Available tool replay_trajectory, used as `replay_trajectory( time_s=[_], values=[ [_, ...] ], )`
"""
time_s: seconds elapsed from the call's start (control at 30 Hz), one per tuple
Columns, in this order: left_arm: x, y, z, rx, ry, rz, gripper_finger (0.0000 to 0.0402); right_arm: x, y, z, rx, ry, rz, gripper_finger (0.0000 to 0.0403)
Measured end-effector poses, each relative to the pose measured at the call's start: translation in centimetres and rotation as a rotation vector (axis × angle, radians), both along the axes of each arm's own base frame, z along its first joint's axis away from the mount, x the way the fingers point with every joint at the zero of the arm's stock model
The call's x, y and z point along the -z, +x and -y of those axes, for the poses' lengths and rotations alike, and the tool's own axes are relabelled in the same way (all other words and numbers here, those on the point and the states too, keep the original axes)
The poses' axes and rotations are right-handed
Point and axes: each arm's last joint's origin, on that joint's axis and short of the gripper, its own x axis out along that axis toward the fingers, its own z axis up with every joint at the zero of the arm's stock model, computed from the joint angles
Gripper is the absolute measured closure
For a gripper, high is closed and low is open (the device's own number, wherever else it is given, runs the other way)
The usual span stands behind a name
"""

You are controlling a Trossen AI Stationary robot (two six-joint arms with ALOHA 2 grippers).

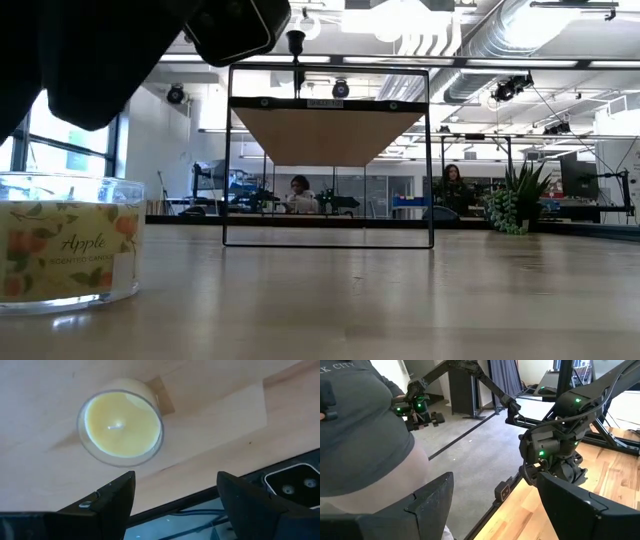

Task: Pick & Place candle stick holders
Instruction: Put the yellow scented candle on the shelf

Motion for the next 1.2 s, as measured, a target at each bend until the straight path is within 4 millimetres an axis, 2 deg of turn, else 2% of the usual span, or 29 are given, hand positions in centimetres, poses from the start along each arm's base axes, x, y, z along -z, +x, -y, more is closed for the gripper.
replay_trajectory(
  time_s=[0.87,1.2],
  values=[
    [0.02,-0.41,-0.2,-0.048,0.005,-0.065,0.0128,-0.01,0.01,0.02,0.003,-0.015,0.016,0.0121],
    [-0.4,-0.46,-0.43,-0.061,-0.047,-0.1,0.0128,-0.01,0.01,0.02,0.003,-0.015,0.016,0.0121]
  ],
)
